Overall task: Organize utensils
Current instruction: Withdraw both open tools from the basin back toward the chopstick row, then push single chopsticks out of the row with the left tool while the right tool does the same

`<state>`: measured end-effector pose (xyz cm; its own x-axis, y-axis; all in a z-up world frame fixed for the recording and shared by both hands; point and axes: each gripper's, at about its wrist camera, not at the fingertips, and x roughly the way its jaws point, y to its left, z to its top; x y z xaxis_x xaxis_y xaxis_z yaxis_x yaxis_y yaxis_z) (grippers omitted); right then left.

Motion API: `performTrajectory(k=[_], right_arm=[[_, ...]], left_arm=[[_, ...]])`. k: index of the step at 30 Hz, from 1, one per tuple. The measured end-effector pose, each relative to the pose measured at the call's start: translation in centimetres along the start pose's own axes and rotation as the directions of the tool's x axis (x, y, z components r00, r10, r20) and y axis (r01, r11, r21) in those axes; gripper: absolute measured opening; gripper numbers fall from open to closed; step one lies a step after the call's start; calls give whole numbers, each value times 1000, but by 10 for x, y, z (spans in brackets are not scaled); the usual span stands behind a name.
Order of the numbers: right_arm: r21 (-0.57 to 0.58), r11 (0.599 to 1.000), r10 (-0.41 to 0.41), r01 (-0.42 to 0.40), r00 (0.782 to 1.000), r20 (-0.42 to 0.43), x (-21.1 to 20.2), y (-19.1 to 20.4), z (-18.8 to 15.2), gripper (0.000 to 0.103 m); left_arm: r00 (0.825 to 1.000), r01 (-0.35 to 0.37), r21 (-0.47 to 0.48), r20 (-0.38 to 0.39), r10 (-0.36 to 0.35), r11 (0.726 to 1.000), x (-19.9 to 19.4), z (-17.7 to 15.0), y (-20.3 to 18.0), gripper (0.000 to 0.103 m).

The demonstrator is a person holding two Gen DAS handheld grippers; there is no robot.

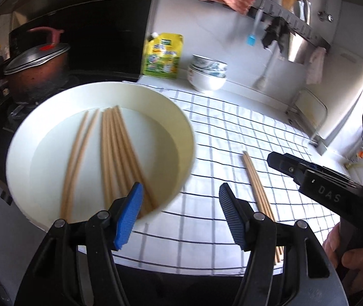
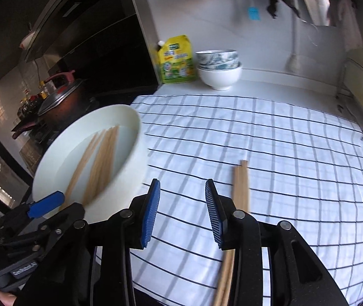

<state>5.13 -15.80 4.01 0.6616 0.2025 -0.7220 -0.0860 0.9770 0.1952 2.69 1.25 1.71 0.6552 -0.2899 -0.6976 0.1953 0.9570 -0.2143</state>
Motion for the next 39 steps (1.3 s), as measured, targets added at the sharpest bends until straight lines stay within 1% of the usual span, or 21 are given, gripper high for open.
performTrajectory(k=[4,10,13,16,18,20,23,27,33,39], right_arm=[[18,999,-28,28,1000,-6,-3,-24,-11,35],[67,994,-83,85,996,-30,2,-64,-32,35],[75,992,-103,106,994,-47,8,-77,-41,35],[65,991,-109,113,992,-68,16,-85,-49,35],[51,992,-110,114,991,-78,20,-88,-53,35],[34,993,-111,114,991,-80,23,-88,-58,35],[24,995,-93,95,992,-81,27,-89,-63,35],[29,997,-65,69,992,-107,33,-92,-68,39],[-12,997,-74,73,991,-114,35,-85,-70,39],[-58,992,-114,108,986,-122,39,-79,-74,39]], left_arm=[[1000,18,14,-5,-18,1000,0,-6,-18,65],[998,58,69,-38,-55,996,8,-21,-52,65],[997,57,85,-60,-52,995,17,-28,-62,65],[997,39,85,-74,-32,996,26,-34,-66,66],[997,25,74,-81,-19,997,31,-37,-66,69],[996,16,61,-89,-11,998,35,-38,-65,69],[996,-3,48,-90,7,999,40,-43,-65,69],[995,-28,31,-97,31,999,48,-48,-65,70],[991,-38,30,-131,42,999,61,-56,-70,70],[989,-49,14,-140,51,999,67,-56,-65,71]])
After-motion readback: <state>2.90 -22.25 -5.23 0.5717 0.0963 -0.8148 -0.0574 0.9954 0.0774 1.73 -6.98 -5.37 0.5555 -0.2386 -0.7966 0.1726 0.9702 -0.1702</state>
